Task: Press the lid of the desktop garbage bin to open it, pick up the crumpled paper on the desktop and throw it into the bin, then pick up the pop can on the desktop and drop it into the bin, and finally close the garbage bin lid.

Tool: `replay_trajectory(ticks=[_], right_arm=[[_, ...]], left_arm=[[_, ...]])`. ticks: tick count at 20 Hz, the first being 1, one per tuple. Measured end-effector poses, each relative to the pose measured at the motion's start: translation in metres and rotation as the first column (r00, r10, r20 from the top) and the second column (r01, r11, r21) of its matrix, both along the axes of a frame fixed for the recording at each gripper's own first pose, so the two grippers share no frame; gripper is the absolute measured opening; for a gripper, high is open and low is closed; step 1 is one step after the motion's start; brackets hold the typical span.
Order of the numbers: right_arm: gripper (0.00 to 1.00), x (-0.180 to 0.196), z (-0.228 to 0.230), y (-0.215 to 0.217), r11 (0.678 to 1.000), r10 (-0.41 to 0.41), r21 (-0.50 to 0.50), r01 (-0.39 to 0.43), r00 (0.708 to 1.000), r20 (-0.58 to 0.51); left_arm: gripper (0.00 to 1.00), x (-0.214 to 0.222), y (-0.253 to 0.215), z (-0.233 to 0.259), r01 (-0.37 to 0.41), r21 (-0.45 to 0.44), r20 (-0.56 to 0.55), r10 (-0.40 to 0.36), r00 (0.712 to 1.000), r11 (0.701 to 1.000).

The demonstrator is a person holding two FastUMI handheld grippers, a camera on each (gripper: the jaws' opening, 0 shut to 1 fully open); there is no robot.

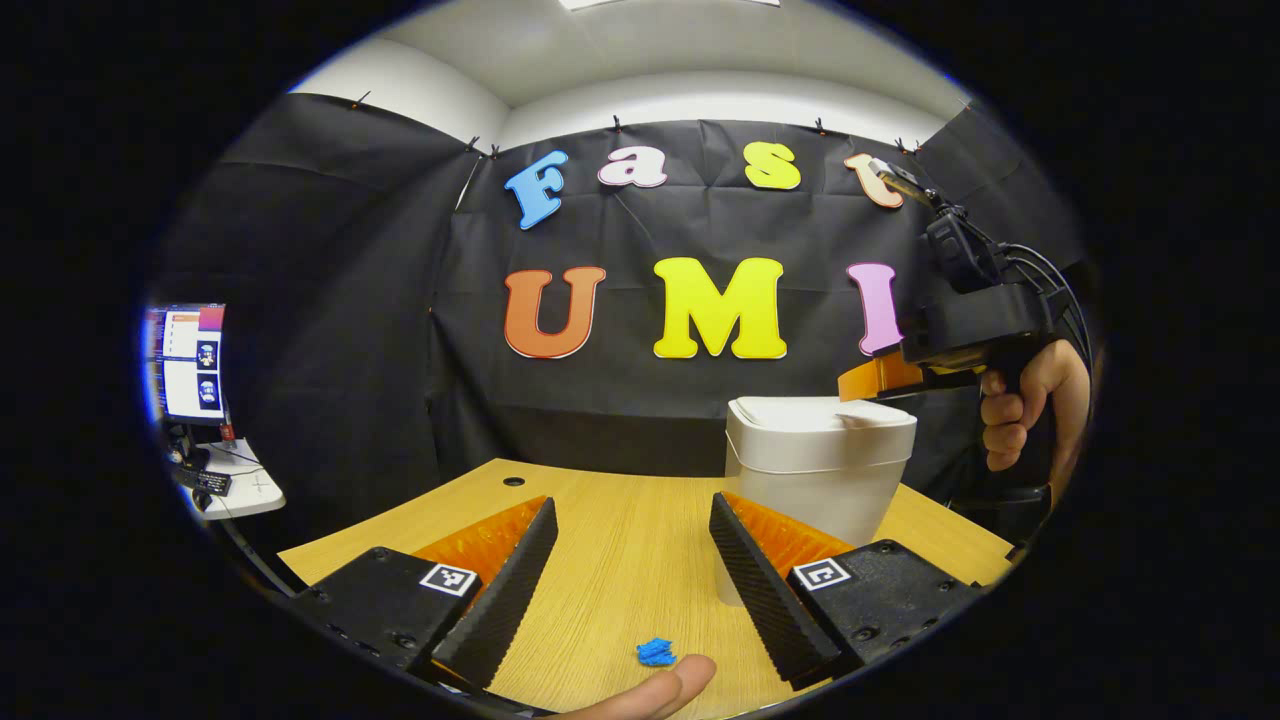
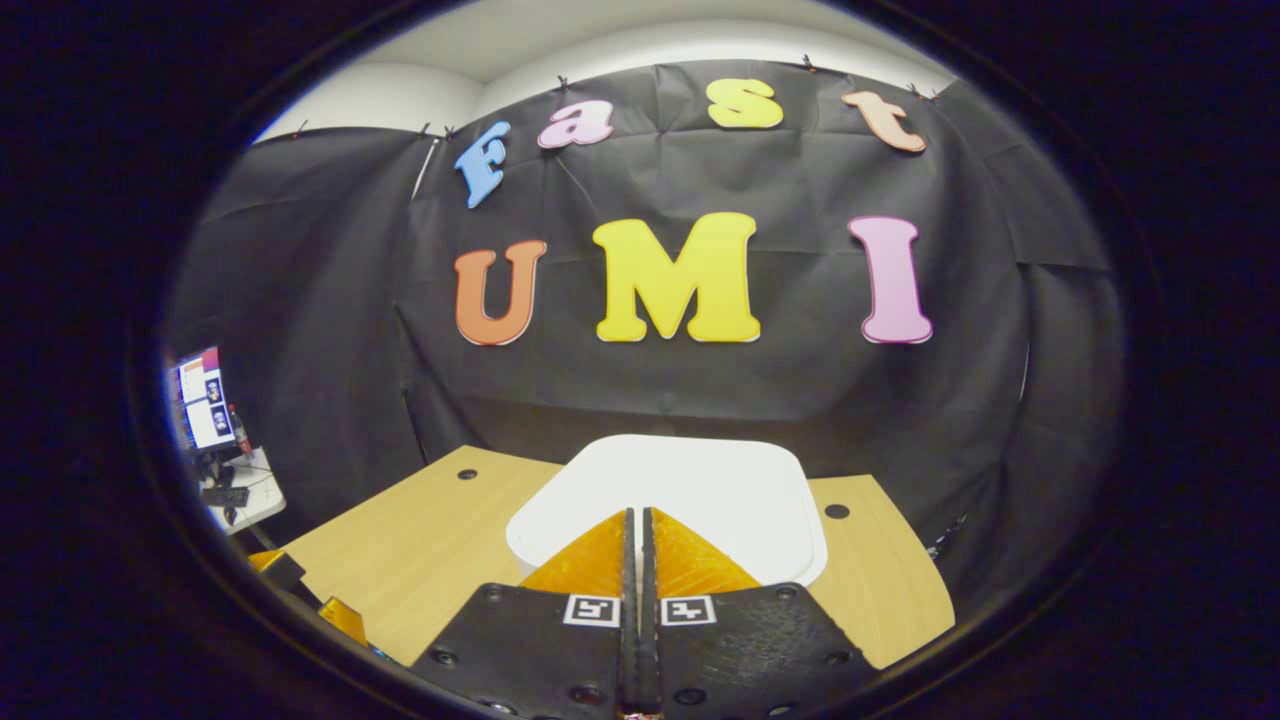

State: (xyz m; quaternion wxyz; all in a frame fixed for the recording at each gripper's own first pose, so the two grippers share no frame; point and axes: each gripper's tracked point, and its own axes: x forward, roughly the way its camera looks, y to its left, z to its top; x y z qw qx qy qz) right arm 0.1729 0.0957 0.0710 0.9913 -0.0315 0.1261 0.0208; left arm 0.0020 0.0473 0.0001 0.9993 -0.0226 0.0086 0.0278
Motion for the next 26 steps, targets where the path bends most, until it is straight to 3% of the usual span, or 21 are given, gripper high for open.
replay_trajectory(ticks=[4,9,12,14,15,17,18,21,26], right_arm=[[0.01,-0.002,-0.022,-0.003,0.999,0.001,-0.043,-0.003,0.999,-0.054],[0.01,-0.009,-0.008,0.000,0.999,-0.016,-0.044,0.018,0.999,0.043],[0.01,-0.036,-0.017,0.022,0.998,0.060,-0.023,-0.059,0.997,0.051],[0.01,-0.052,-0.019,0.023,0.995,0.072,-0.070,-0.065,0.992,0.106],[0.18,-0.061,-0.022,0.023,0.994,0.071,-0.094,-0.058,0.988,0.141],[0.64,-0.077,-0.029,0.020,0.992,0.057,-0.118,-0.035,0.981,0.186],[0.73,-0.083,-0.032,0.018,0.993,0.048,-0.113,-0.026,0.979,0.199],[0.88,-0.105,-0.034,0.014,0.996,0.031,-0.090,-0.009,0.971,0.236],[0.95,-0.133,-0.047,0.004,0.998,0.030,-0.053,-0.018,0.968,0.248]], left_arm=[[0.98,0.002,-0.001,0.000,0.027,-0.038,-0.009,-0.028,1.000,0.999],[0.98,-0.001,0.007,-0.001,0.006,-0.028,-0.013,-0.006,1.000,1.000],[0.98,0.000,0.009,-0.001,0.000,-0.021,-0.011,0.000,1.000,1.000],[0.99,-0.001,0.009,-0.002,-0.003,-0.025,-0.015,0.003,1.000,1.000],[0.98,-0.001,0.008,-0.002,-0.002,-0.026,-0.020,0.001,1.000,1.000],[0.99,-0.002,0.009,-0.004,0.003,-0.021,-0.028,-0.003,1.000,1.000],[0.98,-0.002,0.010,-0.006,0.002,-0.021,-0.030,-0.002,1.000,1.000],[0.99,0.002,0.008,-0.009,0.010,-0.022,-0.043,-0.011,0.999,1.000],[0.99,0.013,-0.002,-0.025,0.051,-0.044,-0.088,-0.055,0.995,0.998]])
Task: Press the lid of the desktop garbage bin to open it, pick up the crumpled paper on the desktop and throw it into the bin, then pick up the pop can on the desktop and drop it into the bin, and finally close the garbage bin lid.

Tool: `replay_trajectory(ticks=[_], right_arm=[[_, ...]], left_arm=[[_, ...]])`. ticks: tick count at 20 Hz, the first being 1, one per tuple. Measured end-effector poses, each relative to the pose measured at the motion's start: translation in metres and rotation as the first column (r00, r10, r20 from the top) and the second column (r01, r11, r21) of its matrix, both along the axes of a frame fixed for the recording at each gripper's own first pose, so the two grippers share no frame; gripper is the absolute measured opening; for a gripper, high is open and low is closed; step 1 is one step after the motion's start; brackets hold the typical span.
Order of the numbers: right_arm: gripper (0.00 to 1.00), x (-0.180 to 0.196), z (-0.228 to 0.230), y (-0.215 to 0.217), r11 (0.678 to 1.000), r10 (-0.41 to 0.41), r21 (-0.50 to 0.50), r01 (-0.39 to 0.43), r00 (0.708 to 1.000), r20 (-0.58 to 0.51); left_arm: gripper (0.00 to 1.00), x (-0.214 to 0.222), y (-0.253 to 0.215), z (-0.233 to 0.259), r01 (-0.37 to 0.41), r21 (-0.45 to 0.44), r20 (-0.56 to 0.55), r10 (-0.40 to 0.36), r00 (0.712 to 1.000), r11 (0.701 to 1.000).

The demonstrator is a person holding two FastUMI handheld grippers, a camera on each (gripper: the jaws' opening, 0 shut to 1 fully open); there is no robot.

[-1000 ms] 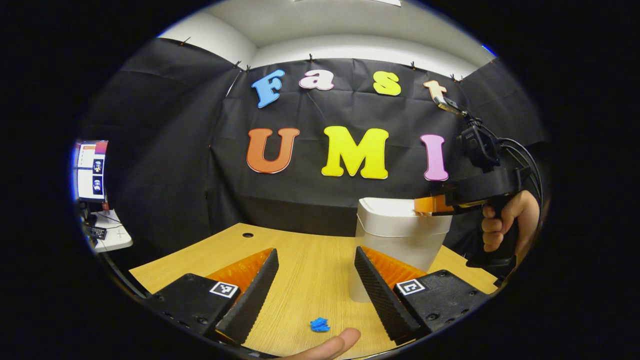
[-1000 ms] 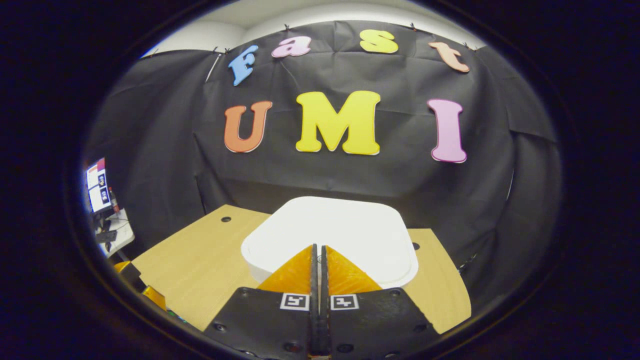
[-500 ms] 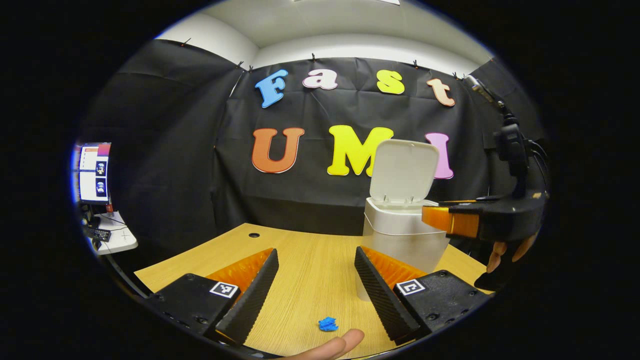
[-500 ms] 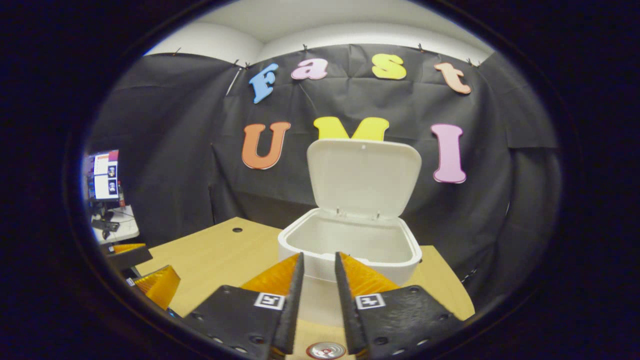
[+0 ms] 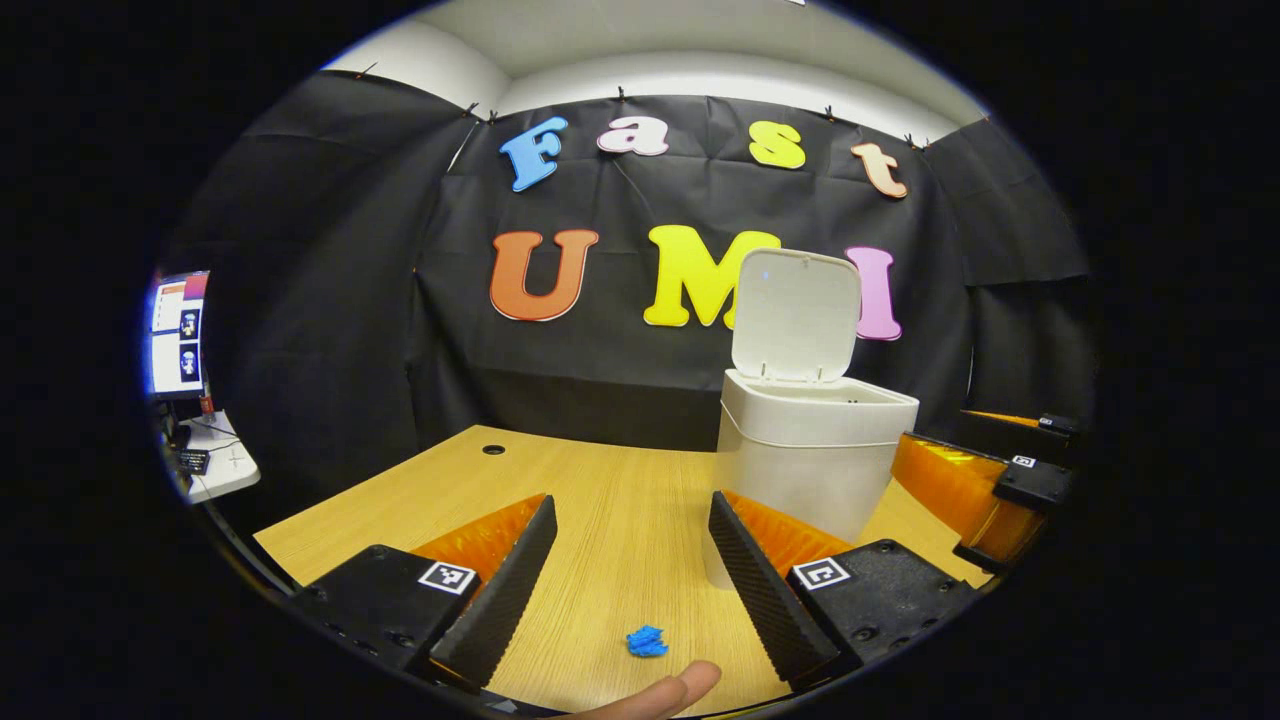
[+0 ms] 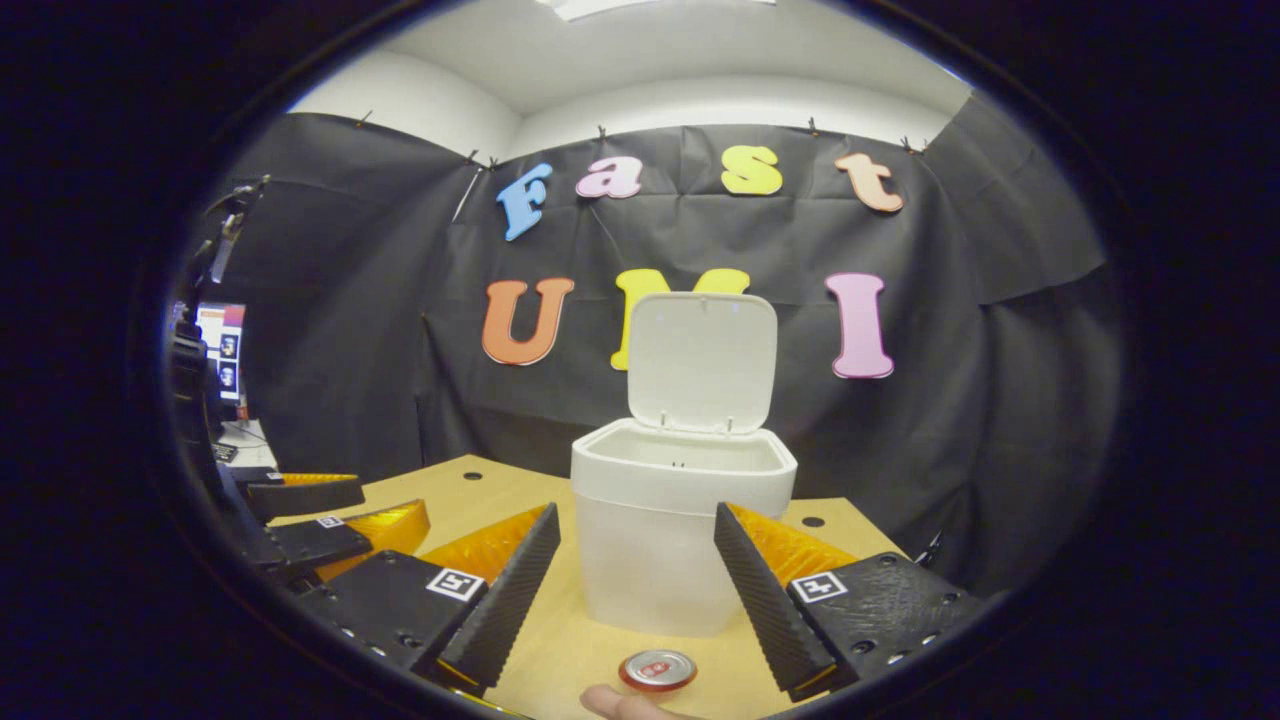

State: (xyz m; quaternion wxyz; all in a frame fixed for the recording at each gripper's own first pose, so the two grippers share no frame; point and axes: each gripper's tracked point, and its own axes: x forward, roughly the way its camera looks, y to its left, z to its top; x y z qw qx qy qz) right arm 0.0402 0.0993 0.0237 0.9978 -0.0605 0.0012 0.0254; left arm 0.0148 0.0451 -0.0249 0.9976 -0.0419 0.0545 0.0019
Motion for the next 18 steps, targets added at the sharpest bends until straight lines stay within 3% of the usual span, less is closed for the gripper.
replay_trajectory(ticks=[5,9,18], right_arm=[[0.98,-0.023,-0.011,-0.019,0.999,-0.035,-0.019,0.036,0.999,0.027],[0.95,-0.045,-0.022,-0.023,0.999,-0.030,-0.031,0.032,0.998,0.060],[0.95,-0.061,-0.056,-0.028,0.998,-0.047,-0.026,0.049,0.995,0.086]], left_arm=[[0.98,-0.003,-0.011,-0.033,0.056,-0.016,-0.064,-0.057,0.996,0.998],[0.98,-0.003,-0.010,-0.088,0.094,-0.015,-0.143,-0.096,0.985,0.995],[0.98,0.002,-0.008,-0.165,0.143,0.091,-0.227,-0.119,0.967,0.986]])
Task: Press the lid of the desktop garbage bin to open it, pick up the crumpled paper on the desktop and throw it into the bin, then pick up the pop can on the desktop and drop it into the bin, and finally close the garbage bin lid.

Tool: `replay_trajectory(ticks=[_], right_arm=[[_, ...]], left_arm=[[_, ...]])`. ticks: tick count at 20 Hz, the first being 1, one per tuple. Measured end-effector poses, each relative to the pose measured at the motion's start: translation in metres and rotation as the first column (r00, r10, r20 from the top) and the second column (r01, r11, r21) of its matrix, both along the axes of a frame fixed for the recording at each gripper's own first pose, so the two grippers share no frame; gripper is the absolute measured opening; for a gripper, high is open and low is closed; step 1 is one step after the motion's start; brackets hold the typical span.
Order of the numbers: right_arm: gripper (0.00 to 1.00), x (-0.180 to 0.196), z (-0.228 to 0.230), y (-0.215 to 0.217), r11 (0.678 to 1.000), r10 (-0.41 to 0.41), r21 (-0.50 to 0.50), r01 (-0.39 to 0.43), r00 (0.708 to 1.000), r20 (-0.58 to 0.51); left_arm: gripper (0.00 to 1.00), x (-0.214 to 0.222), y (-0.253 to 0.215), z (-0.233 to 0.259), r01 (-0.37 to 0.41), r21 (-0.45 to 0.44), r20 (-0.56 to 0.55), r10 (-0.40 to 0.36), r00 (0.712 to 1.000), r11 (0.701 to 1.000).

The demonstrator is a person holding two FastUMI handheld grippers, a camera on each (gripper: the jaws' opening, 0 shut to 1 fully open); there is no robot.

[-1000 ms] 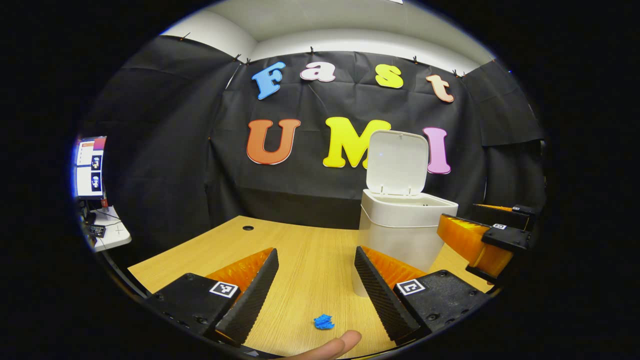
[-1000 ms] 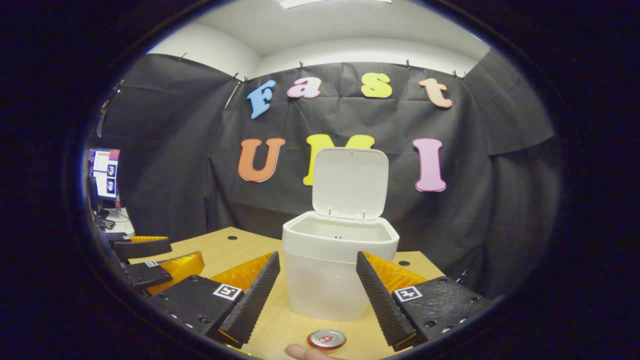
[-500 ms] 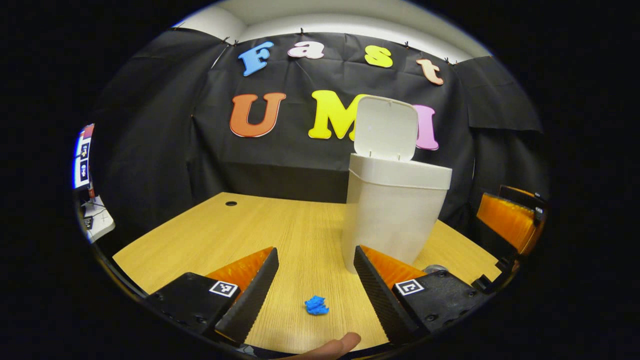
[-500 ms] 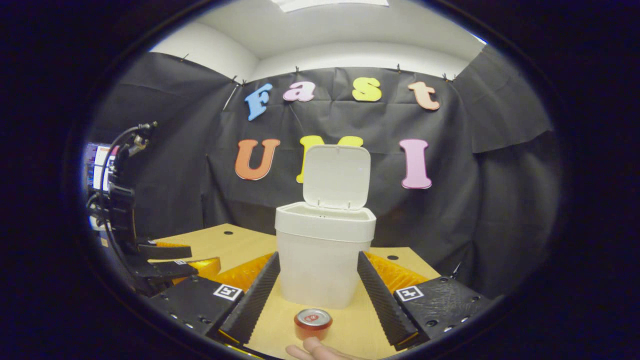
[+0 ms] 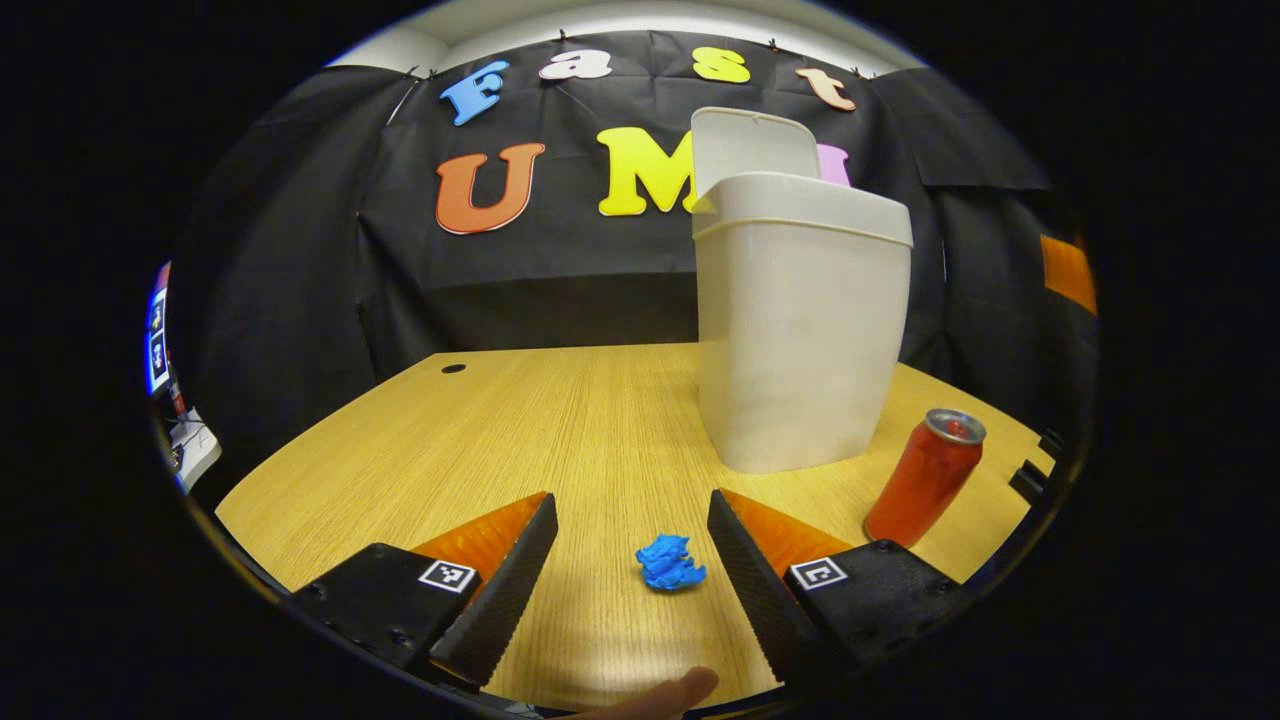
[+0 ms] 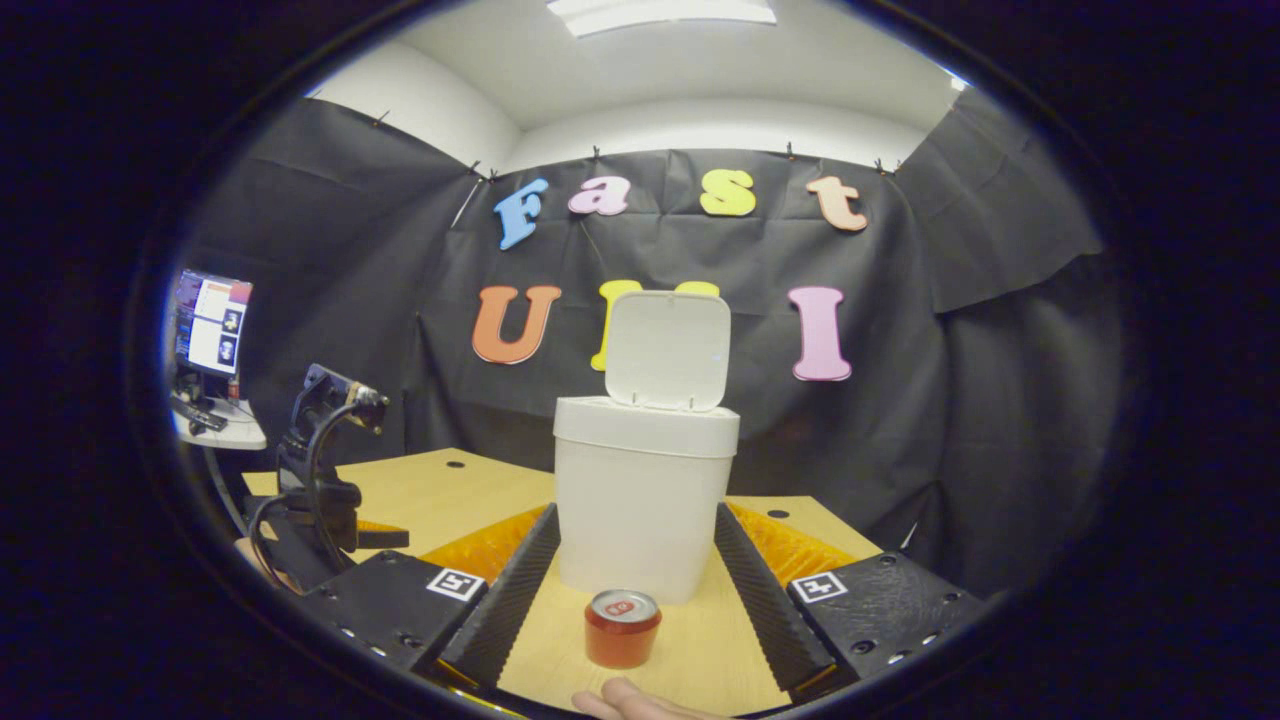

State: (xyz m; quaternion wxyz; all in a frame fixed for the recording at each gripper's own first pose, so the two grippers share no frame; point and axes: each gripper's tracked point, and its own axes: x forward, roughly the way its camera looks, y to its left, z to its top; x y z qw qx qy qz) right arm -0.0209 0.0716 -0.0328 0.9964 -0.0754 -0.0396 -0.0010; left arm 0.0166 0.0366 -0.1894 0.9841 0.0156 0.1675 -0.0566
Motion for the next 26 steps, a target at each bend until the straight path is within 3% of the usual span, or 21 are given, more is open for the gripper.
replay_trajectory(ticks=[5,6,8,11,17,20,26], right_arm=[[0.95,0.003,-0.031,-0.006,0.999,-0.039,0.009,0.039,0.998,-0.039],[0.95,0.004,-0.043,-0.005,0.999,-0.037,0.011,0.038,0.998,-0.058],[0.95,0.005,-0.061,-0.004,0.999,-0.032,0.007,0.033,0.995,-0.095],[0.95,0.014,-0.087,-0.007,0.999,-0.047,-0.020,0.045,0.989,-0.143],[0.96,0.032,-0.137,-0.012,0.998,-0.042,0.031,0.053,0.957,-0.287],[0.96,0.041,-0.146,-0.014,0.998,-0.033,0.045,0.049,0.950,-0.310],[0.98,0.059,-0.155,-0.013,0.999,-0.033,0.005,0.037,0.951,-0.309]], left_arm=[[0.95,0.003,-0.015,-0.023,0.053,-0.013,-0.081,-0.054,0.995,0.999],[0.99,0.001,-0.015,-0.030,0.049,-0.011,-0.103,-0.049,0.993,0.999],[0.90,0.000,-0.012,-0.039,0.043,-0.017,-0.139,-0.045,0.989,0.999],[0.88,0.008,-0.013,-0.046,0.030,-0.064,-0.150,-0.040,0.988,0.997],[0.73,0.010,-0.011,-0.050,0.015,-0.084,-0.169,-0.029,0.985,0.996],[0.52,0.011,0.000,-0.049,-0.010,-0.058,-0.164,0.001,0.986,0.998],[0.43,0.009,0.021,-0.027,-0.064,-0.050,-0.097,0.059,0.994,0.997]])
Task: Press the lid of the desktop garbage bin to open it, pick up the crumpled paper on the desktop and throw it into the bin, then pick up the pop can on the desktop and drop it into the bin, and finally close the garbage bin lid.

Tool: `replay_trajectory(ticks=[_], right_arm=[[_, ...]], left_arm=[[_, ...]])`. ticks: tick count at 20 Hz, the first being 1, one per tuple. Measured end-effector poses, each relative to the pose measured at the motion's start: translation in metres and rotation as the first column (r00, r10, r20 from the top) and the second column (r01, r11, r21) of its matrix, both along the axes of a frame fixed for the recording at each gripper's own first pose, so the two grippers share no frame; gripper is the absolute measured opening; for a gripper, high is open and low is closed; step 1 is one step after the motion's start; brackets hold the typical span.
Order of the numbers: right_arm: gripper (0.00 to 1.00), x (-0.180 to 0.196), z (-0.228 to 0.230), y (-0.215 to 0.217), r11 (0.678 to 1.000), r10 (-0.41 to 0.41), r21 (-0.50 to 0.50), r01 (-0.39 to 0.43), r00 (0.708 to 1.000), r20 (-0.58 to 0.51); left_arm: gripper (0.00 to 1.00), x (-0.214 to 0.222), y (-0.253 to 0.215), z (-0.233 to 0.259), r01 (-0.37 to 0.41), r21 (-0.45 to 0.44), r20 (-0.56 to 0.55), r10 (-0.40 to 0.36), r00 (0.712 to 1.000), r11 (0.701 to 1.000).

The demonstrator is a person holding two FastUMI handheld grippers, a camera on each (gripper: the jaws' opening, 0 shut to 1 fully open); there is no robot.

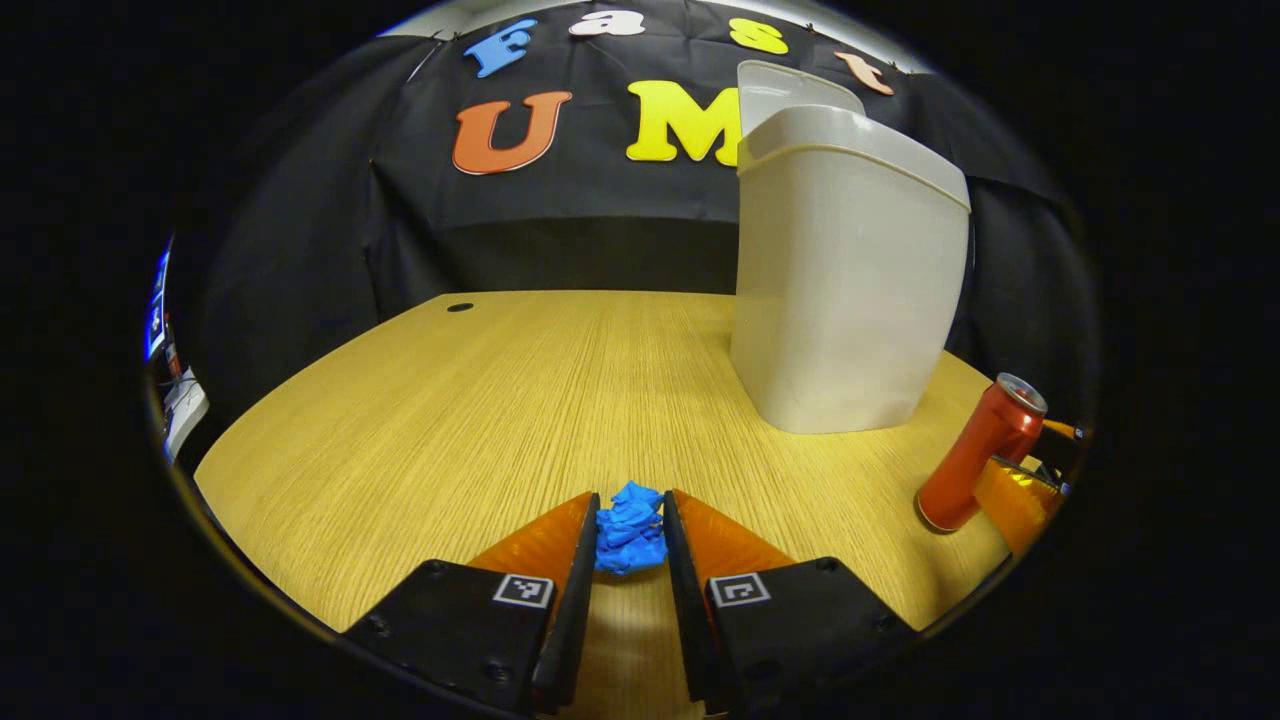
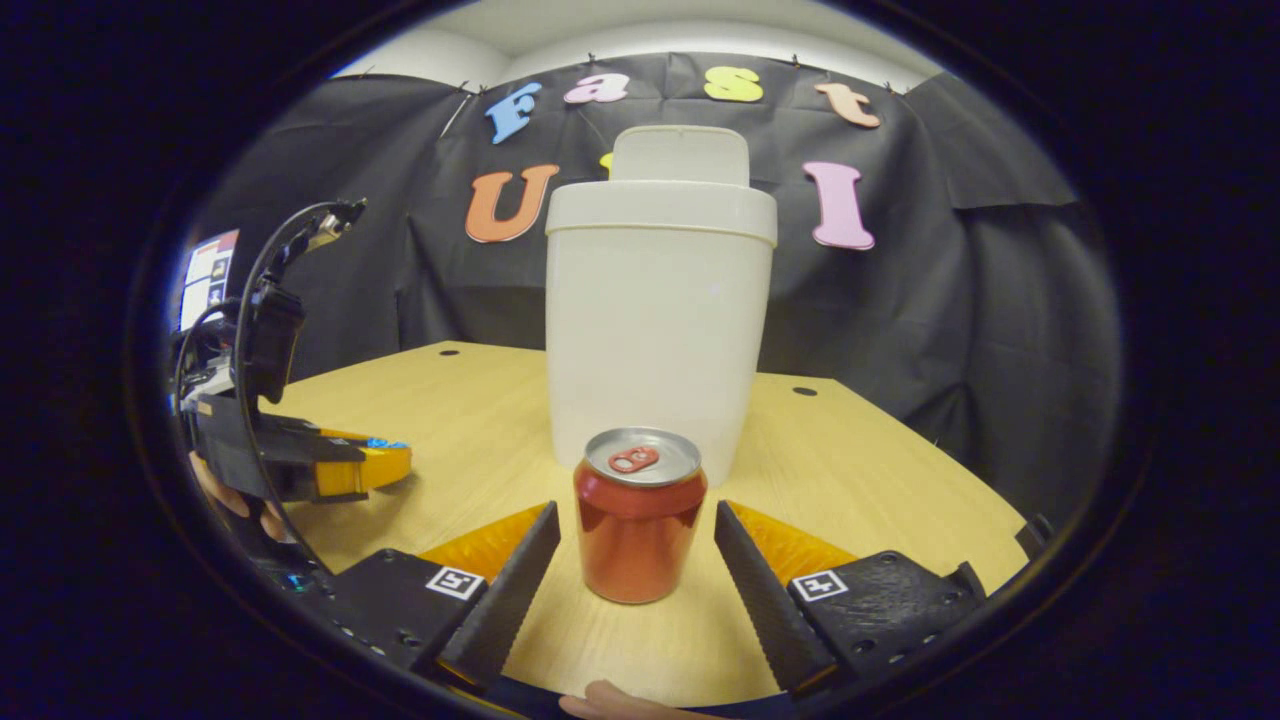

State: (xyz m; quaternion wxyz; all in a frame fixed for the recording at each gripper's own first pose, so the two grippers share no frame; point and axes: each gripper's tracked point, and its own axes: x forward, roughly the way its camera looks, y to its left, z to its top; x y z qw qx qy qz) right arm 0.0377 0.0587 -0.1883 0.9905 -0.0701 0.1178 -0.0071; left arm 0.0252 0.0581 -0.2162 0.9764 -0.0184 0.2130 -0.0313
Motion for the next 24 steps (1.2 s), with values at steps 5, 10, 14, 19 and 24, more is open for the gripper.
replay_trajectory(ticks=[5,10,14,19,24], right_arm=[[0.92,0.012,-0.004,0.000,1.000,-0.009,-0.001,0.009,1.000,-0.011],[0.82,0.014,0.001,-0.006,0.999,-0.023,0.044,0.024,0.999,-0.024],[0.82,0.006,0.027,-0.016,0.997,-0.037,0.062,0.037,0.999,0.008],[0.81,-0.006,0.072,-0.032,0.994,-0.018,0.107,0.010,0.997,0.072],[0.81,-0.017,0.115,-0.051,0.993,0.014,0.117,-0.031,0.988,0.151]], left_arm=[[0.42,-0.003,0.000,0.032,0.001,-0.013,0.098,0.000,0.995,1.000],[0.42,-0.011,0.003,0.056,0.002,0.025,0.151,-0.006,0.988,1.000],[0.42,-0.019,0.011,0.093,-0.015,0.030,0.220,0.008,0.976,0.999],[0.42,-0.024,0.016,0.138,-0.036,-0.017,0.284,0.040,0.958,0.999],[0.42,-0.026,0.004,0.168,-0.042,-0.003,0.288,0.041,0.957,0.999]])
